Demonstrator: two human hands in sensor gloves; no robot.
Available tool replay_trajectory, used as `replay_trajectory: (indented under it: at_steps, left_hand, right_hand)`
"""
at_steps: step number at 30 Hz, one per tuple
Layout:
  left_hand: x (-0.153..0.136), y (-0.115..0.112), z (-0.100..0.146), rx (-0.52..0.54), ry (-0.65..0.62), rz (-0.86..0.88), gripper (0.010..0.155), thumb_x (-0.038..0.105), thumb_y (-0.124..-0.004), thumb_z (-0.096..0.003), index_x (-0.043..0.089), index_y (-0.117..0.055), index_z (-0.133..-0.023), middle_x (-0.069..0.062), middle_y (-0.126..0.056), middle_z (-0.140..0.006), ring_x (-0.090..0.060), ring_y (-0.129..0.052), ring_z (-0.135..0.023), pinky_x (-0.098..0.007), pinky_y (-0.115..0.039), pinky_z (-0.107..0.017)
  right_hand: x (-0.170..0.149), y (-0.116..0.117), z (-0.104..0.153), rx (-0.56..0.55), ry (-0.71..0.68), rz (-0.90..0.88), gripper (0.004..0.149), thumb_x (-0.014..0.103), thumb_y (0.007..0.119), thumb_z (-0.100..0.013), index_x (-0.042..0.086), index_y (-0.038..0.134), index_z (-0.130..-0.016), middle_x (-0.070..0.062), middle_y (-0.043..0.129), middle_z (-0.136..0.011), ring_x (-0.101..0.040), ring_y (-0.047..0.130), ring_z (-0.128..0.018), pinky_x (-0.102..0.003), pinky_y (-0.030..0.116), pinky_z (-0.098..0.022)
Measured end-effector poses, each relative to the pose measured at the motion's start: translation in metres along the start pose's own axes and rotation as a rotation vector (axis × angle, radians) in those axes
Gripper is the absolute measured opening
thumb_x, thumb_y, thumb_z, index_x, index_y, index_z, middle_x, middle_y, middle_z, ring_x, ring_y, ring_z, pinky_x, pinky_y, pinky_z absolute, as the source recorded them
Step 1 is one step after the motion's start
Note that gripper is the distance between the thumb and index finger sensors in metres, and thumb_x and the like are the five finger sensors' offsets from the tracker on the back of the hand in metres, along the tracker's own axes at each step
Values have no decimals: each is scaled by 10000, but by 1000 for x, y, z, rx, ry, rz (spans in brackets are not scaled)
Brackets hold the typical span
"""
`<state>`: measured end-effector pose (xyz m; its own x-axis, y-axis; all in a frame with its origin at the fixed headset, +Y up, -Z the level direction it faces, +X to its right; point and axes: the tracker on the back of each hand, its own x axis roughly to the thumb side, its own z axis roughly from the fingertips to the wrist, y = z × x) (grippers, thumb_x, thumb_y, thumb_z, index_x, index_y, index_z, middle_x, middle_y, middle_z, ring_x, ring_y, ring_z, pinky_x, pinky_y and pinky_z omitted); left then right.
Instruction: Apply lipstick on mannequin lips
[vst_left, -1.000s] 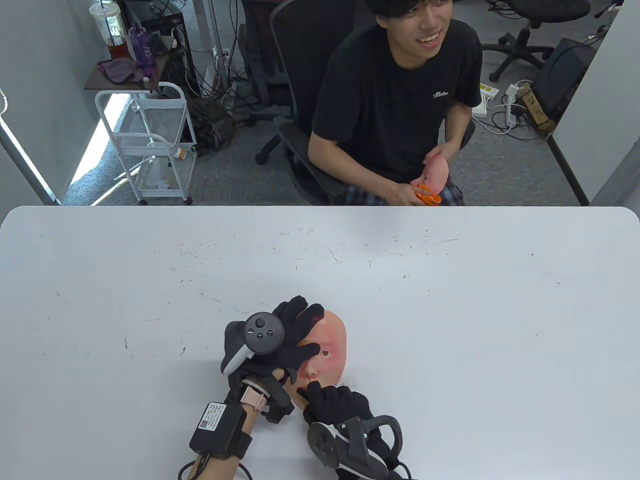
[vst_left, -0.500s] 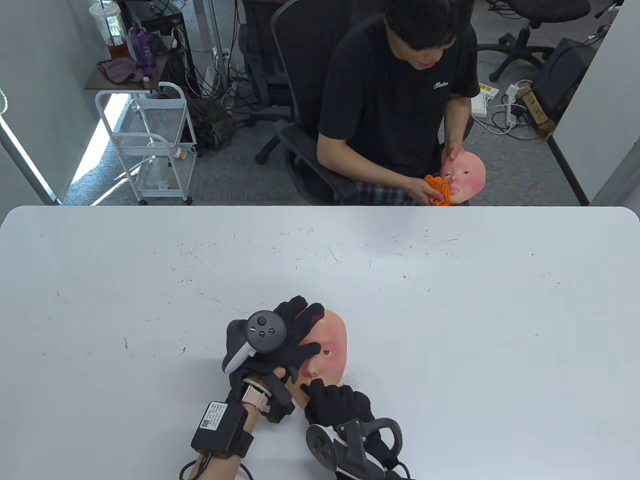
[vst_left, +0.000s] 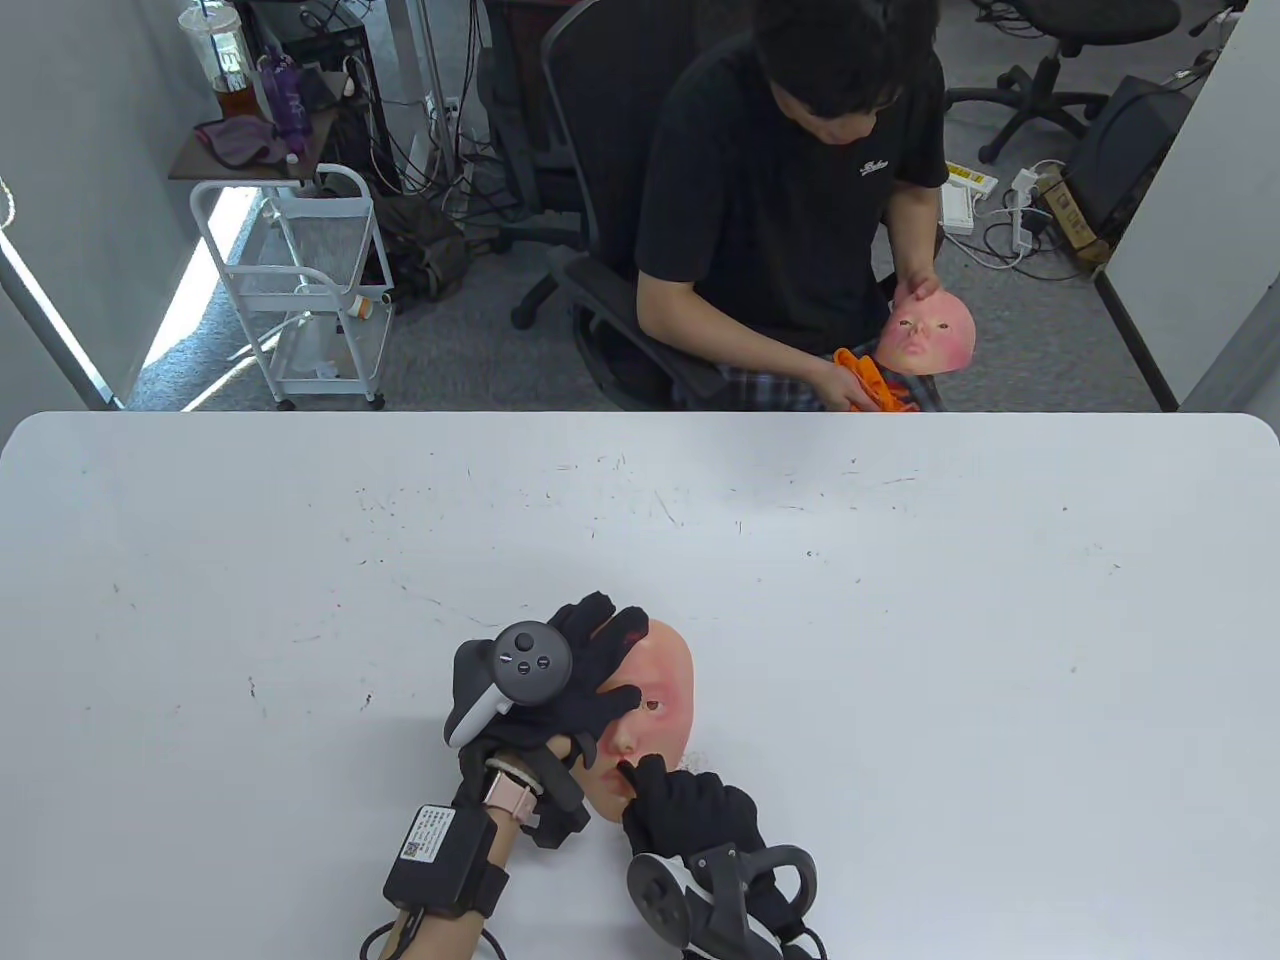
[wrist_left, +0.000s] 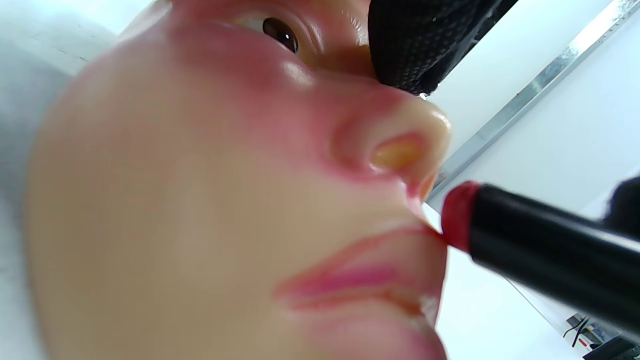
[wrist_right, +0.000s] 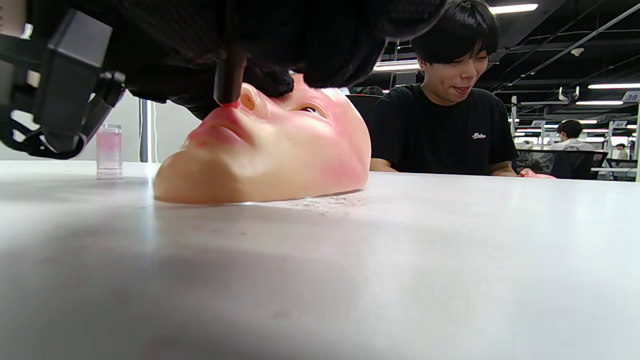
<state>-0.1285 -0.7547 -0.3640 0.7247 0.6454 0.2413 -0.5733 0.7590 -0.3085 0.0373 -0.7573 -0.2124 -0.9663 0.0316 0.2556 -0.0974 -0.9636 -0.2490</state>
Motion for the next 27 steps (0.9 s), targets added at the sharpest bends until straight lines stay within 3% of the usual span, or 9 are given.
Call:
replay_trajectory:
  at_steps: [17, 21, 27]
  left_hand:
    - [-1, -1, 0, -7, -1, 17, 780, 411, -831, -499, 459, -428, -1165, 15, -195, -1255, -336, -170, -1134, -629, -371, -800]
    - [-1, -1, 0, -9, -2, 21, 777, 404, -822, -502, 460, -421, -1166, 17, -184, -1254, -336, -162, -1133, -631, -363, -801]
    - [-2, -1, 0, -14, -1, 21, 775, 403, -817, -504, 461, -418, -1165, 18, -180, -1254, -335, -158, -1133, -630, -360, -802]
  right_hand:
    - [-8, -2, 3, 78, 11, -1, 505, 472, 801, -454, 161, 830, -850, -9, 928, -544, -259, 917, -507, -402, 757, -423]
    - [2, -4, 4, 13, -62, 4, 502, 473, 783, -469, 181, 805, -877, -2, 917, -583, -258, 907, -544, -399, 750, -450]
    - [20, 2, -6, 104, -96, 89, 501, 470, 767, -487, 200, 772, -909, 3, 901, -628, -257, 893, -590, -400, 738, -485]
